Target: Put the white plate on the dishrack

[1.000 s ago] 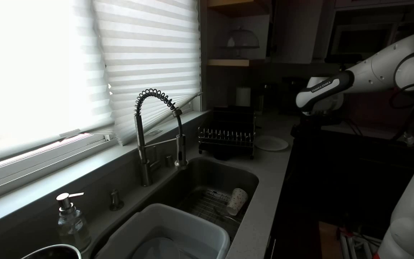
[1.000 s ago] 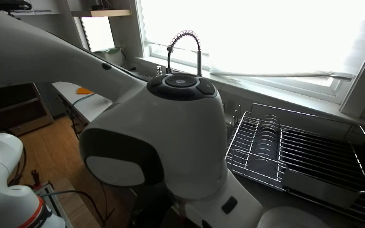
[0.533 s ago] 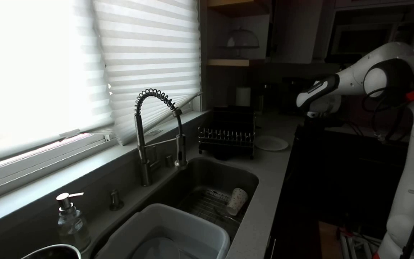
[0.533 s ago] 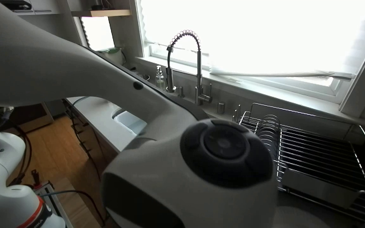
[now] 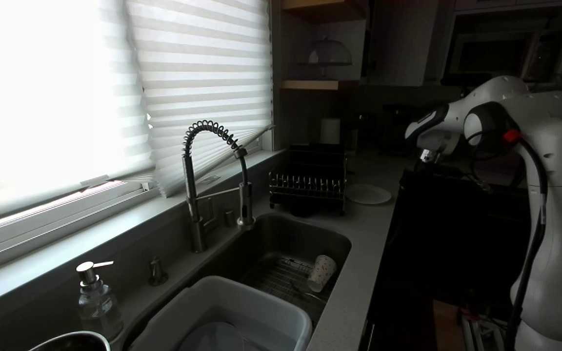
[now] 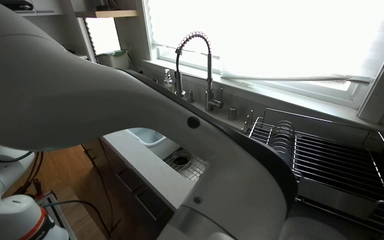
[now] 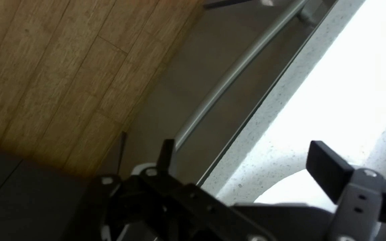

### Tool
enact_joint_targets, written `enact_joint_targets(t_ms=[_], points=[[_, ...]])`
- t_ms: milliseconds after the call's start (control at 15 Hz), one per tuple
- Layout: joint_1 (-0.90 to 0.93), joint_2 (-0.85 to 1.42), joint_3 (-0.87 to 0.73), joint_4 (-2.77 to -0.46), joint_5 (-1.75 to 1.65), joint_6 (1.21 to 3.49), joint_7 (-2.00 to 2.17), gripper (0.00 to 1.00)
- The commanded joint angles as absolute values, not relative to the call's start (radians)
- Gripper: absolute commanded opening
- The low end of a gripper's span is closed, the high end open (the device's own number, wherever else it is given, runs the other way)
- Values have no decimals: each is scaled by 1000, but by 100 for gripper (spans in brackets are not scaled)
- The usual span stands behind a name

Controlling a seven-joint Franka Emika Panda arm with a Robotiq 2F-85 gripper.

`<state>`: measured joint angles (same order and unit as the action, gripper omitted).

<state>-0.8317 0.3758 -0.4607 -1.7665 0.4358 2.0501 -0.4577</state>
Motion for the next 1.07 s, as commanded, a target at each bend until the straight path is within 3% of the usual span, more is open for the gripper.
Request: enact_joint_targets(t_ms=[0,1000], points=[[-949,474,-369,-1622,500,1954,-436,100],[-1114,684,-170,-1344,547,1873,-215,100]])
